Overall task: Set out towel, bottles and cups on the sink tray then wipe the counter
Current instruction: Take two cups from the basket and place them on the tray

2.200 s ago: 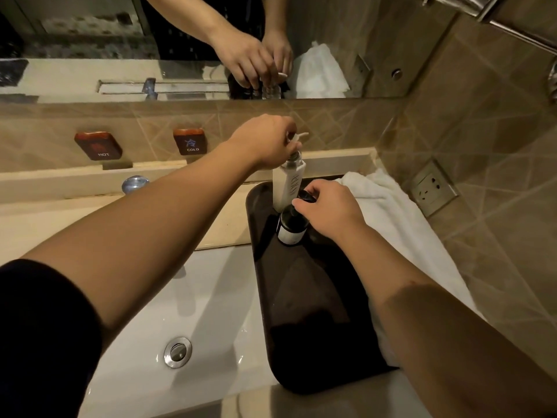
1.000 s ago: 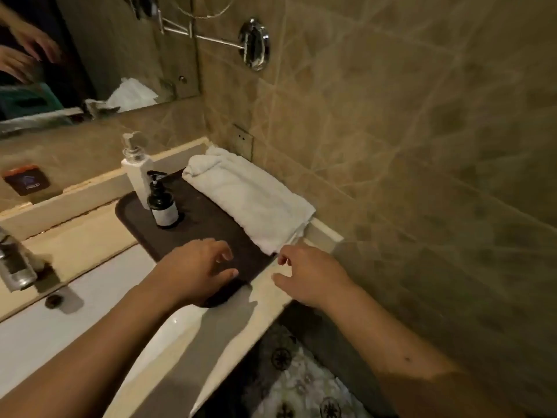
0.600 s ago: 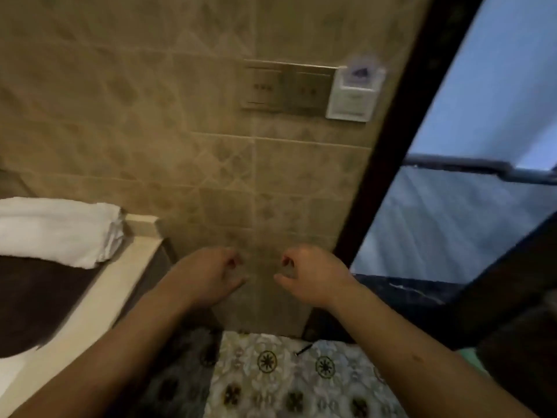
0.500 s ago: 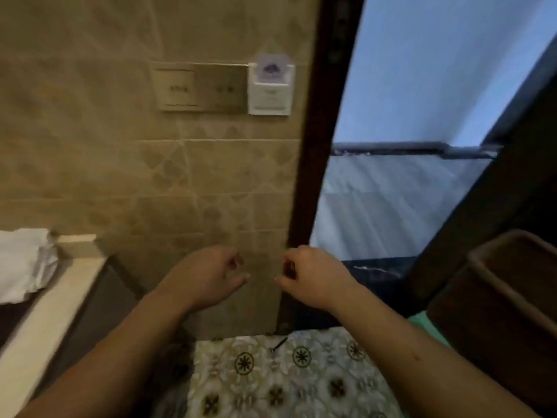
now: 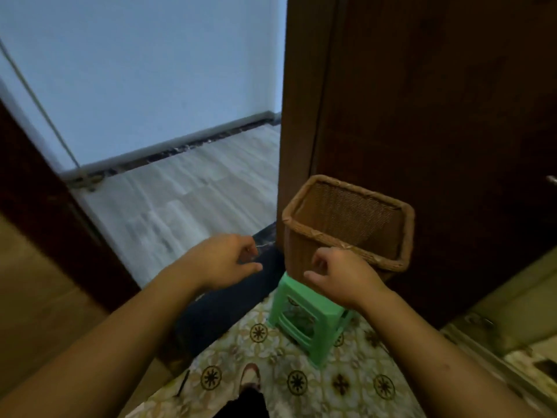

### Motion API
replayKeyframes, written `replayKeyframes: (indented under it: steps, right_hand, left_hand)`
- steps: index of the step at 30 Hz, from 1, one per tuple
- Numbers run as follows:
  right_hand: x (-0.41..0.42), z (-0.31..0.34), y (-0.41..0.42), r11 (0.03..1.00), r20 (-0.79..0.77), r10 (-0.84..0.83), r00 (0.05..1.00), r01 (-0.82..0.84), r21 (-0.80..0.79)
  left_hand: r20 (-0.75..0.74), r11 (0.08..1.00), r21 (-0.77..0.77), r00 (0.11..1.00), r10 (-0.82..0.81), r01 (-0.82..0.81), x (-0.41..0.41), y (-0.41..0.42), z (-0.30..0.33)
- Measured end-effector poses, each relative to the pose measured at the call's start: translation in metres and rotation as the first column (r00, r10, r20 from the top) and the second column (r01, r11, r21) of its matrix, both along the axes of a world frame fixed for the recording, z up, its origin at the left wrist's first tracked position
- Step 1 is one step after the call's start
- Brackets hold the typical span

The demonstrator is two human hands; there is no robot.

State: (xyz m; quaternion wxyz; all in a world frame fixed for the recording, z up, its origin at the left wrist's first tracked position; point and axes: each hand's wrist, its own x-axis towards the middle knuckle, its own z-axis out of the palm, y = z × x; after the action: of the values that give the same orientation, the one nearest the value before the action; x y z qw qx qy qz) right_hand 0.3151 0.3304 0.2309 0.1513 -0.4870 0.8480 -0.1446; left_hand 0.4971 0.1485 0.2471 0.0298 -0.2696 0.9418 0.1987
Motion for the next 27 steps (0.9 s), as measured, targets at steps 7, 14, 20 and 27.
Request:
replayKeyframes:
  steps: [7, 14, 20, 27]
  right_hand:
    - [-0.123, -0.017, -0.006, 0.963, 0.050, -0.261, 0.964, 0.256, 0.081]
    - [-0.242, -0.052, -0.061, 0.910, 0.103, -0.396, 0.912, 0.375, 0.178]
    - [-0.306, -0.096, -0.097, 0.872, 0.225, -0.470, 0.853, 0.410, 0.267]
    - [-0.346, -0.168, -0.129, 0.842, 0.379, -0.491, 0.784, 0.316, 0.436]
  left_hand:
    - [-0.059, 0.980, 0.063, 0.981, -0.187, 0.191, -0.169, -0.060, -0.027]
    - [-0.073, 0.942, 0.207, 0.964, -0.255, 0.264, -0.313, -0.133, -0.081]
    - [0.131, 0.920, 0.284, 0.940, -0.315, 0.269, -0.398, -0.172, -0.131]
    - [0.346, 0.928, 0.295, 0.879, -0.326, 0.228, -0.440, -0.178, -0.195]
